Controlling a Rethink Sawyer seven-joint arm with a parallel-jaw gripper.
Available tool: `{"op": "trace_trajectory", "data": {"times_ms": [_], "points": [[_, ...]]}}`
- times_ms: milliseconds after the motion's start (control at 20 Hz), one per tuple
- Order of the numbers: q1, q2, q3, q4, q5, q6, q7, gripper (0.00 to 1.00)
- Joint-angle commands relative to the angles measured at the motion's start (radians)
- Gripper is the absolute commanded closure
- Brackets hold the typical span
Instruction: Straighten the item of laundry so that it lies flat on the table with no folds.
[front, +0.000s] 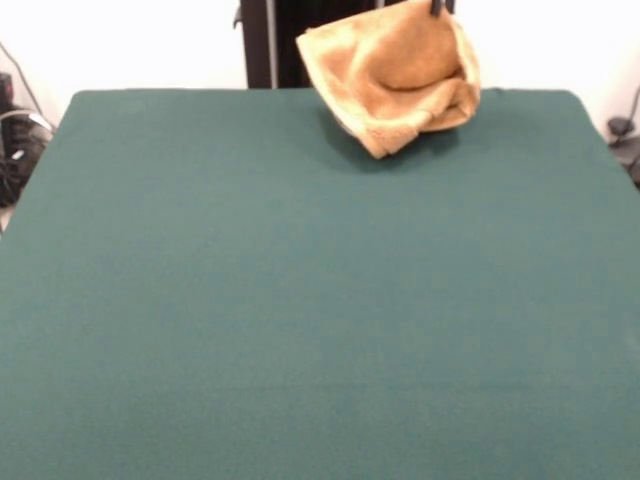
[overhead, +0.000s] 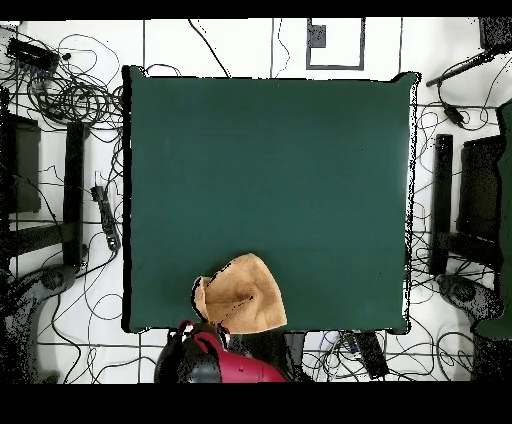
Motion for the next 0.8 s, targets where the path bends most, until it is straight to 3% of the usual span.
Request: {"op": "trace_trajectory", "data": {"times_ms": [50,250,800], "points": [[0.038,0.027,0.076,0.027,0.065,-0.037,0.293,1.0],[0.001,0.049,0.044,-0.077,0.061,0.085,0.218,1.0],[-0.113,0.225,0.009,-0.403,0.018,0.203,0.08,1.0]]}}
